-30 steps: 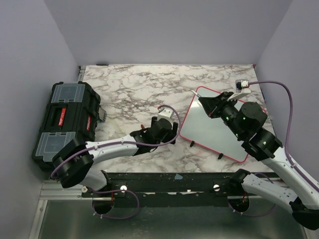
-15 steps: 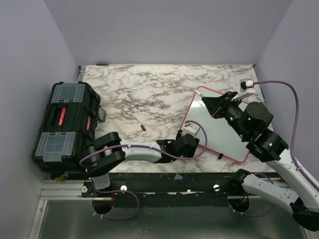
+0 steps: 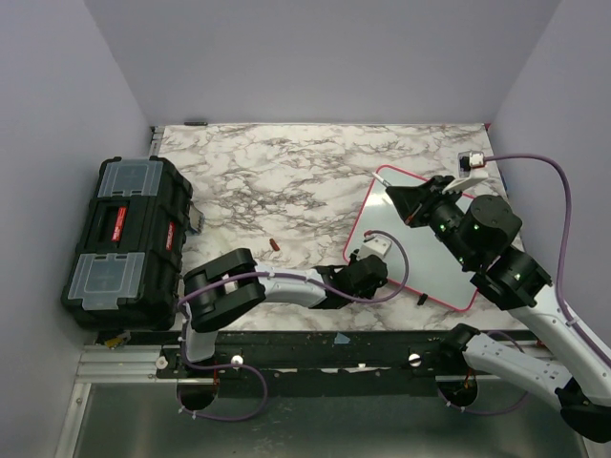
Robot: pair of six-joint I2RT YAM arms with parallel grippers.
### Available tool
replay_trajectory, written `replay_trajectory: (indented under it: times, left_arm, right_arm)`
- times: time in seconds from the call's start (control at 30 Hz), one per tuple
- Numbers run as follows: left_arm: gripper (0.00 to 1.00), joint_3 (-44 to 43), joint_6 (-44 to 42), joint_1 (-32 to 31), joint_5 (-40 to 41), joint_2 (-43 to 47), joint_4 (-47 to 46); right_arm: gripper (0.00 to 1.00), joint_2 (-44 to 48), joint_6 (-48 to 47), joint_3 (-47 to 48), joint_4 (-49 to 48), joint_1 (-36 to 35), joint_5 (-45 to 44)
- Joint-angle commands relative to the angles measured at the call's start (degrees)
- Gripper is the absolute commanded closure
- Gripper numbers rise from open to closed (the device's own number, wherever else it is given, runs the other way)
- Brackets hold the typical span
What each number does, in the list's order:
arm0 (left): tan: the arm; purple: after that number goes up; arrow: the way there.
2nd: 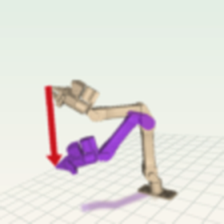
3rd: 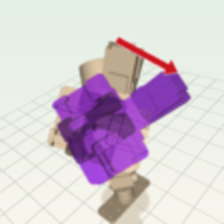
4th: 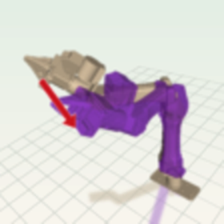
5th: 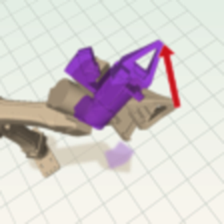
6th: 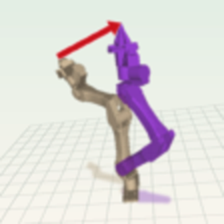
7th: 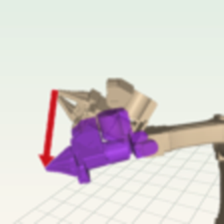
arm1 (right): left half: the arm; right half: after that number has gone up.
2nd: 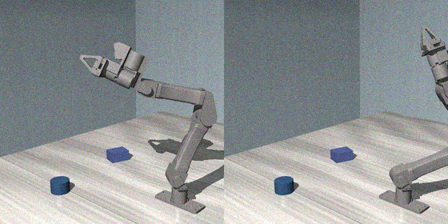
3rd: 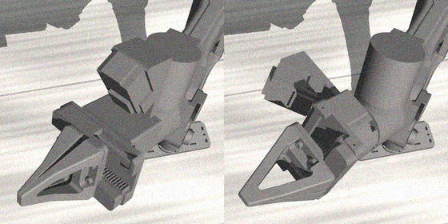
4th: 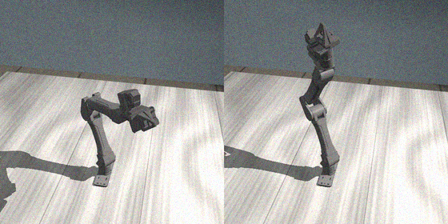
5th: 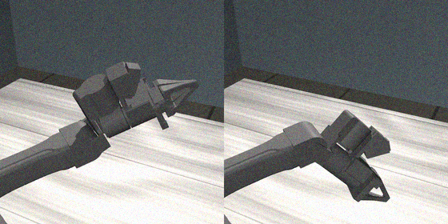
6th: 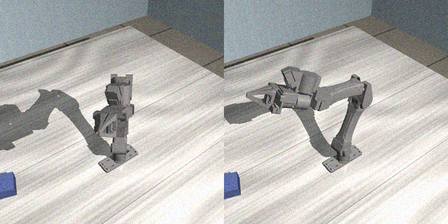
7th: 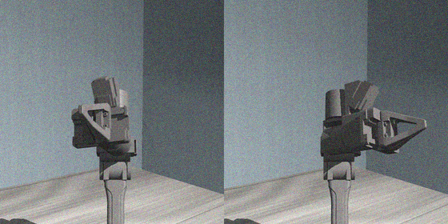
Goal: Write a sentence on the whiteboard
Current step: Move the whiteboard to the corner of the board.
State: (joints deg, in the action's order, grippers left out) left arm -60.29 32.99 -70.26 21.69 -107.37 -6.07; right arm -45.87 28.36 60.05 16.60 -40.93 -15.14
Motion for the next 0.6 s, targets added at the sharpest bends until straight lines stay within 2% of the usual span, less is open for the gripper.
replay_trajectory:
  times: [0.0,0.3,0.47,0.57]
  left_arm:
    - [0.60,-2.54,-0.17,-0.15,3.02,-1.46,1.12]
    - [0.68,-4.74,-0.22,0.20,4.77,-3.79,3.08]
    - [0.79,-5.76,0.29,0.47,5.26,-4.86,4.15]
    - [0.93,-5.46,0.57,0.51,5.51,-4.60,4.05]
  right_arm:
    - [0.99,-0.33,-0.45,0.94,0.96,-0.20,0.17]
    - [0.99,-0.71,-0.46,1.16,1.22,-0.20,0.63]
    - [0.99,-0.80,-0.50,1.30,1.51,-0.21,0.74]
    - [0.99,-0.97,-0.32,1.13,1.52,-0.21,0.84]
